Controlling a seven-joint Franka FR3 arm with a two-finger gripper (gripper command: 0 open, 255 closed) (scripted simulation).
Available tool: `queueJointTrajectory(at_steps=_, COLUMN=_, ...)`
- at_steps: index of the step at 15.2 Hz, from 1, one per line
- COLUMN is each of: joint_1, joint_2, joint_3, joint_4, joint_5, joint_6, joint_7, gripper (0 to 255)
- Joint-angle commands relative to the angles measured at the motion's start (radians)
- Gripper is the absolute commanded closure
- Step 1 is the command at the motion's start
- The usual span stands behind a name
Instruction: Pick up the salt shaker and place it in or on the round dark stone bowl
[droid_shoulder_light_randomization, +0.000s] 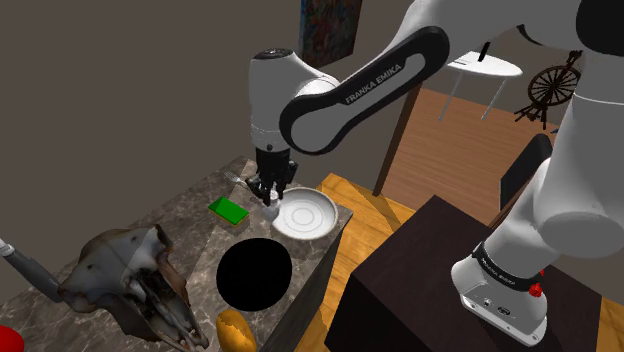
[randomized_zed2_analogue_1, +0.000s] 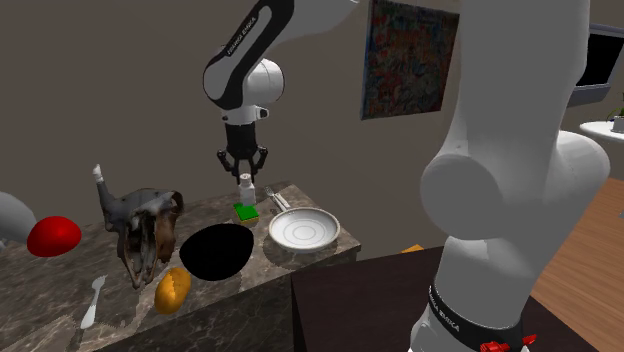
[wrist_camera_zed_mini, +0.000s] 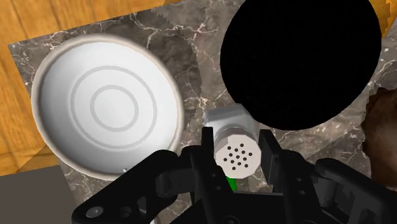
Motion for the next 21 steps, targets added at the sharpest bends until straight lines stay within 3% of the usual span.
queueJointTrajectory(at_steps=1, joint_1=0.024, joint_2=-0.012, joint_3=0.015, joint_4=0.005, joint_5=0.003, joint_6=-0.017, joint_7=0.038, gripper=255)
queueJointTrajectory(at_steps=8, joint_1=0.133, joint_2=0.010, joint_3=0.064, joint_4=0.100, joint_5=-0.015, joint_6=-0.096, joint_7=0.195, gripper=255)
queueJointTrajectory(at_steps=21, joint_1=0.158, joint_2=0.116, joint_3=0.032, joint_4=0.053, joint_5=-0.084, joint_6=0.045, joint_7=0.237, gripper=255)
